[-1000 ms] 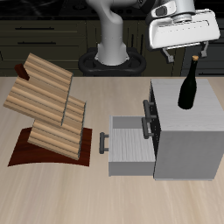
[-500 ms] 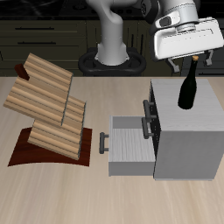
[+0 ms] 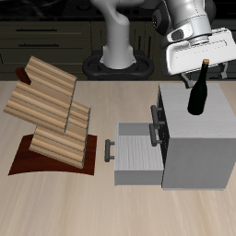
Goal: Place the wine bottle on the top layer of the wine rack
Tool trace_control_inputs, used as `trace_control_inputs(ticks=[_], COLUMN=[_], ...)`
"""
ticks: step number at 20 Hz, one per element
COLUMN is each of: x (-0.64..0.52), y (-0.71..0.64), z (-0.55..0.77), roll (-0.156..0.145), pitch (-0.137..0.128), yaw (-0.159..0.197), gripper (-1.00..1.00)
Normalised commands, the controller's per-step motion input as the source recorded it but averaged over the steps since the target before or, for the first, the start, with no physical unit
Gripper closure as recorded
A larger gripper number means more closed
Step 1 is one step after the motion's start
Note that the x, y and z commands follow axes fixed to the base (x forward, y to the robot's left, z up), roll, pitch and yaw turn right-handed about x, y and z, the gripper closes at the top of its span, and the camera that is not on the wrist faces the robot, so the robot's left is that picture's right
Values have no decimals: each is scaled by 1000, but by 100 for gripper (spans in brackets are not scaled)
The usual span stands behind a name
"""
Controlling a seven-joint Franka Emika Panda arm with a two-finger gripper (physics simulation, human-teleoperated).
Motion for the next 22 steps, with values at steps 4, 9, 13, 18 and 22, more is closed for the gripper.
trace_control_inputs(ticks=[4,9,13,18,22], x=[66,-12,-18,-77,-326], y=[40,-136,-269,-111,-53], z=[-241,-4,90,35,188], roll=[50,-31,-8,32,16], pitch=[44,-16,-58,-56,-38], yaw=[21,-41,-3,83,-97], gripper=[100,100,100,100,100])
